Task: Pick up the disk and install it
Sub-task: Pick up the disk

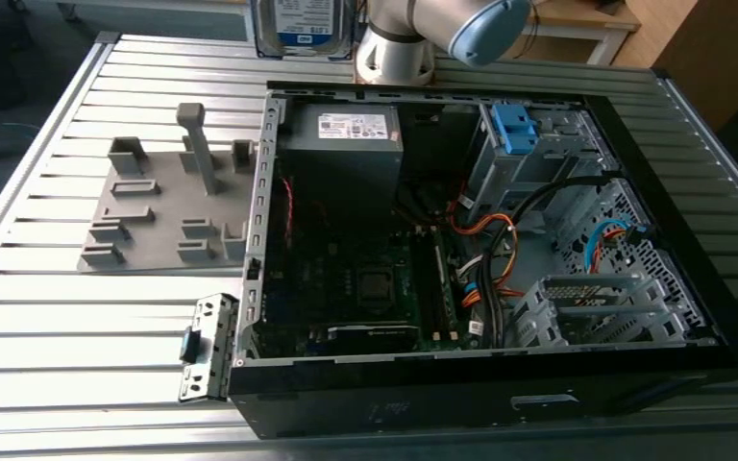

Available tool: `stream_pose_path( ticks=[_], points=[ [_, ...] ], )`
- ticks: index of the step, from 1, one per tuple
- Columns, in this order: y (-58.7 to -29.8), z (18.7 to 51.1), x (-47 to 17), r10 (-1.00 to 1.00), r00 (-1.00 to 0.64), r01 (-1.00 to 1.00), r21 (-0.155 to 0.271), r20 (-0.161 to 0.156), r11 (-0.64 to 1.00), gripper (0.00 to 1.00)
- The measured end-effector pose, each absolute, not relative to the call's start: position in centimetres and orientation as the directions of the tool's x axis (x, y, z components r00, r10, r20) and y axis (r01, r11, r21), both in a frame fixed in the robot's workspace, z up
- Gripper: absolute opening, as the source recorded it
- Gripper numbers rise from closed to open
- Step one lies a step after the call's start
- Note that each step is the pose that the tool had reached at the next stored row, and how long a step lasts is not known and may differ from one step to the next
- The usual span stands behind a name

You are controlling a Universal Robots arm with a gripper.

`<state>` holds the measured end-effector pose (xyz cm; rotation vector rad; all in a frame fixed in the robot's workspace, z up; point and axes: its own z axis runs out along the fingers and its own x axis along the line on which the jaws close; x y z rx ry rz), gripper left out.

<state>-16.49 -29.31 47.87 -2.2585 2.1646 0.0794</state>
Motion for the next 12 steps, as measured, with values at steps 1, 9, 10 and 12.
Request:
stream_pose_path(
  ticks=[1,9,10,12],
  points=[
    [-29.3,47.9,-16.3,-0.998,0.042,-0.999,0.026,-0.045,-0.043,0.36],
    [-29.3,47.9,-15.0,-0.998,0.042,-0.999,0.027,-0.045,-0.043,0.36],
    [-29.3,47.9,-14.8,-0.998,0.042,-0.999,0.027,-0.045,-0.043,0.36],
    [-29.3,47.8,-14.4,-0.998,0.042,-0.999,0.027,-0.045,-0.043,0.36]
  ],
)
